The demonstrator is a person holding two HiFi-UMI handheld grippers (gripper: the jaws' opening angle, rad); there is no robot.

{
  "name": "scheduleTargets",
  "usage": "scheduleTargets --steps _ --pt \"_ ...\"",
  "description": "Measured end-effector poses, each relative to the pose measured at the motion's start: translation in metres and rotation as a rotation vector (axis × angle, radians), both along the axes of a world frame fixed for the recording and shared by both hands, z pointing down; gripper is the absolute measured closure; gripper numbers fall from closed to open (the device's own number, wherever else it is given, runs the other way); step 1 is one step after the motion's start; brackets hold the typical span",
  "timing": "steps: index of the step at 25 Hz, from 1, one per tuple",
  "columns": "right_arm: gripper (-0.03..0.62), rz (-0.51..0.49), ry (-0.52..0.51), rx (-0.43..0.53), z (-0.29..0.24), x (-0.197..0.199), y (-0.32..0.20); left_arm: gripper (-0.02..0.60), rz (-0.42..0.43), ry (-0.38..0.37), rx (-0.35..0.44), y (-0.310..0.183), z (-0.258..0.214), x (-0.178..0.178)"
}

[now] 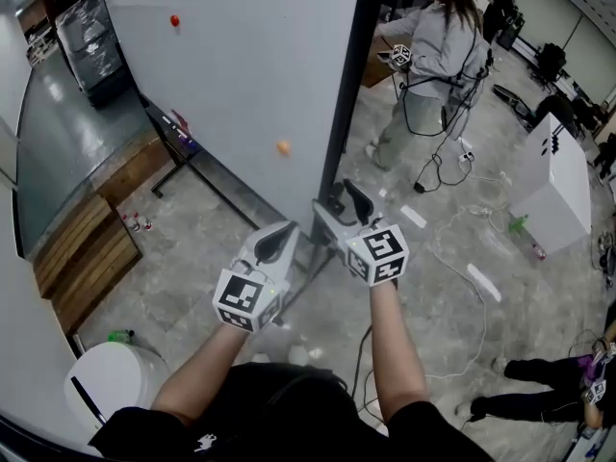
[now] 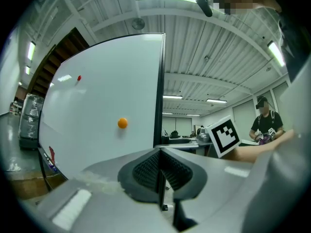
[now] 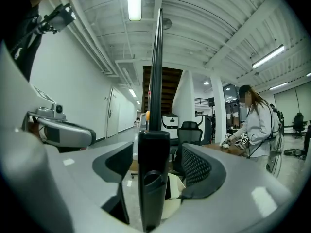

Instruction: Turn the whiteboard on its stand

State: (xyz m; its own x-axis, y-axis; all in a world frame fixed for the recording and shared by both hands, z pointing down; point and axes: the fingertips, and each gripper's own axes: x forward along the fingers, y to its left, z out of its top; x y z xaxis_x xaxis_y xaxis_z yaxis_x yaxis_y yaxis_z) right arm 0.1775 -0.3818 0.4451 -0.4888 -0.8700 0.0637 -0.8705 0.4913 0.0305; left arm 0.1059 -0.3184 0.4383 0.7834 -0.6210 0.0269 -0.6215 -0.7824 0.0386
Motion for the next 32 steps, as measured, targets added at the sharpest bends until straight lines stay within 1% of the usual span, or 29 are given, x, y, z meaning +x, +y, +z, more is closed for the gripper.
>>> scheduleTargets --steps 3,4,6,7,10,13,17,20,25,32 --pt "0.285 -0.036 -0.001 0.001 -0.006 -0.009 -0.006 0.578 -0.022 -0.007 -0.002 -0.003 -0.005 -0.008" --pt "0.298 -0.049 -0.004 0.006 -0.007 -0.011 -0.006 0.578 -0.032 -0.009 -0.003 -0.003 -0.007 -0.01" --pt "0.343 -0.071 -0.018 0.019 -0.011 -0.01 -0.006 0.578 -0.05 -0.015 -0.007 -0.003 -0.008 -0.012" --pt "0.355 -0.083 -0.023 0.022 -0.012 -0.01 -0.006 0.578 -0.057 -0.016 -0.008 -0.003 -0.008 -0.013" --pt "0.355 -0.116 -0.019 0.016 -0.013 -0.012 -0.007 0.578 -0.074 -0.014 -0.003 -0.002 -0.011 -0.019" --pt "0.402 -0.124 -0.01 0.016 -0.013 -0.012 -0.009 0.578 -0.091 -0.018 -0.004 -0.002 -0.012 -0.026" --pt "0.399 -0.157 0.009 0.011 -0.013 -0.013 -0.008 0.578 -0.11 -0.023 0.008 0.0 -0.01 -0.037" --pt "0.399 -0.177 0.011 0.009 -0.012 -0.013 -0.006 0.578 -0.131 -0.021 0.0 0.004 -0.012 -0.042" --pt "0.401 -0.183 -0.005 0.011 -0.012 -0.012 -0.006 0.578 -0.156 -0.022 0.002 0.007 -0.013 -0.048" --pt "0.403 -0.174 -0.001 -0.01 -0.01 -0.012 -0.007 0.578 -0.18 -0.022 0.008 0.009 -0.011 -0.06"
